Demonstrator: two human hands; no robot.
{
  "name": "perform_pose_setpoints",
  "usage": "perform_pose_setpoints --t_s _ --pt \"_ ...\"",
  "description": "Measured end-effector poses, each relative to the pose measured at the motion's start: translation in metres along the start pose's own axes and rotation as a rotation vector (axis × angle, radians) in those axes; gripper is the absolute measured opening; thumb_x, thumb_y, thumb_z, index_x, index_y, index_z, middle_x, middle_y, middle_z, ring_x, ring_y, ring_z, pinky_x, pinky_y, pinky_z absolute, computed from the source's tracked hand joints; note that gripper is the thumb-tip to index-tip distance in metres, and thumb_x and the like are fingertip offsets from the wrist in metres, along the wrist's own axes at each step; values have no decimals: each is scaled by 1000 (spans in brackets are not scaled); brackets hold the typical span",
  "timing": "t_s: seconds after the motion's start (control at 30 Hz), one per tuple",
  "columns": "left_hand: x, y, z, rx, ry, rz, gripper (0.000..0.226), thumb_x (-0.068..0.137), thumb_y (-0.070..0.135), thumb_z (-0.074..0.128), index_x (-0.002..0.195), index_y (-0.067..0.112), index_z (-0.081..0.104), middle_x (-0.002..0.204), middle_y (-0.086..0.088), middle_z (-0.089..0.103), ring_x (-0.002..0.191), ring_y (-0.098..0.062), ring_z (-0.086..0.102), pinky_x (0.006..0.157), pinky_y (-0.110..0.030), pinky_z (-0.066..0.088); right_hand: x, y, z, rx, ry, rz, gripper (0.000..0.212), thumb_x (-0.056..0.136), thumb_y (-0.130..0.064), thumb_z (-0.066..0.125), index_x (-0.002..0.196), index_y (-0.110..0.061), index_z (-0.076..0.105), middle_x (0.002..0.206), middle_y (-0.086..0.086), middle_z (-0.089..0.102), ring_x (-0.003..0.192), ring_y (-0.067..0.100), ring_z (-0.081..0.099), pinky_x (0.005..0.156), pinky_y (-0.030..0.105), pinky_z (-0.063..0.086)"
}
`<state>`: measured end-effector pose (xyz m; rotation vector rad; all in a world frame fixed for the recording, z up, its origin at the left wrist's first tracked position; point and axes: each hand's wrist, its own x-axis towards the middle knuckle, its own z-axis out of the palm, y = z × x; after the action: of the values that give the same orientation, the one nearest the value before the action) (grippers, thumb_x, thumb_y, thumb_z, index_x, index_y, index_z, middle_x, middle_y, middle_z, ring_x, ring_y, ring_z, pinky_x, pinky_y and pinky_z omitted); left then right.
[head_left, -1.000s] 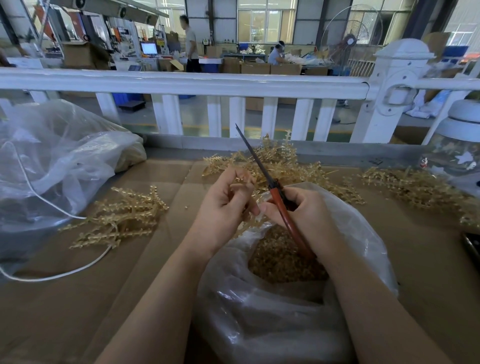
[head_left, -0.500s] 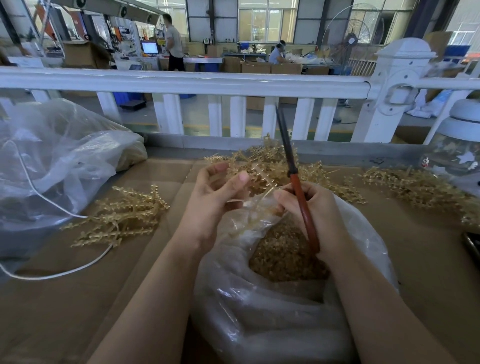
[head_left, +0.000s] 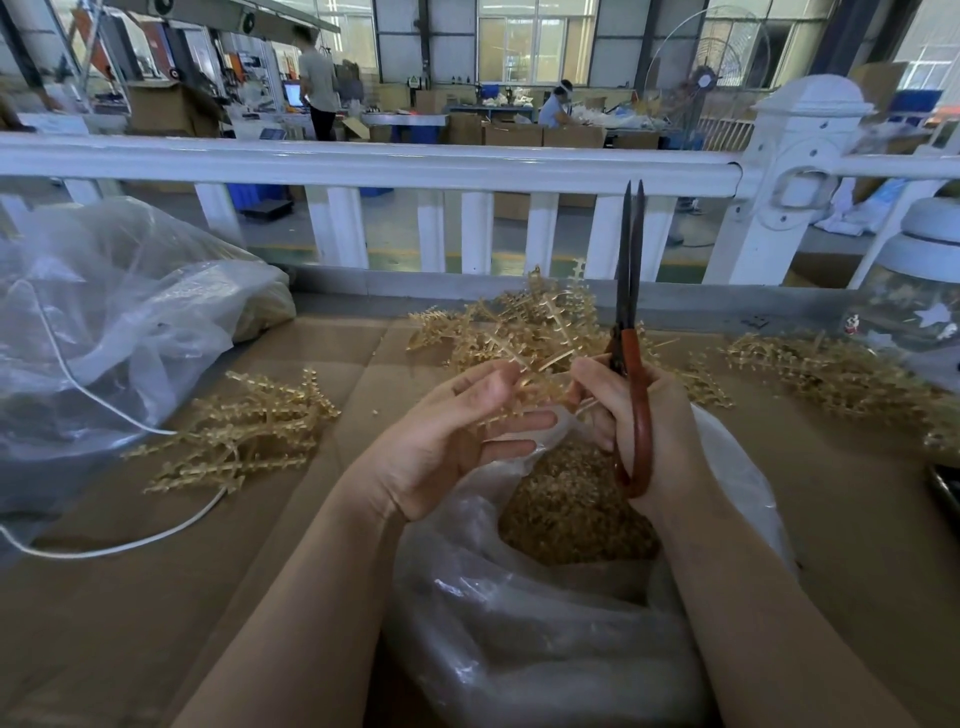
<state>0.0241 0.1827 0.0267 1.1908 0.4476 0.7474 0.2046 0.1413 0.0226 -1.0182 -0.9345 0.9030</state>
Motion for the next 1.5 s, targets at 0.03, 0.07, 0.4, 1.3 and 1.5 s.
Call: perform_pose_setpoints --t_s 0.03,0.07,0.4,1.3,1.5 --pt "1 -1 0 16 -34 9 89 44 55 94 118 19 60 117 -5 70 115 -27 65 98 -37 53 0 0 -1 -3 7 1 16 88 -16 72 77 -6 67 61 2 63 38 4 45 39 15 36" --pt "1 -2 -1 43 -64 24 81 49 48 94 117 20 62 117 -3 69 116 -26 63 99 -37 52 0 0 -2 -3 9 0 17 89 -17 72 77 -5 66 58 -1 62 37 4 42 38 16 34" --pt "9 -4 1 8 230 73 19 60 17 81 74 15 68 88 -14 75 84 -20 75 72 -27 60 -4 -3 2 8 -11 -39 21 92 -12 68 76 2 65 58 0 64 39 2 50 43 12 39" --pt "9 -7 6 -65 148 -28 44 65 10 80 101 8 54 92 -13 69 76 -17 71 73 -27 59 -9 -7 5 78 -43 -81 10 92 -5 64 83 -2 62 66 5 68 44 1 56 43 12 43" --pt "12 -10 8 -48 216 111 33 61 10 81 74 17 51 81 -5 72 73 -15 71 66 -22 55 -10 -8 8 58 -53 -60 9 93 -3 64 85 2 63 69 9 67 44 1 57 46 9 44"
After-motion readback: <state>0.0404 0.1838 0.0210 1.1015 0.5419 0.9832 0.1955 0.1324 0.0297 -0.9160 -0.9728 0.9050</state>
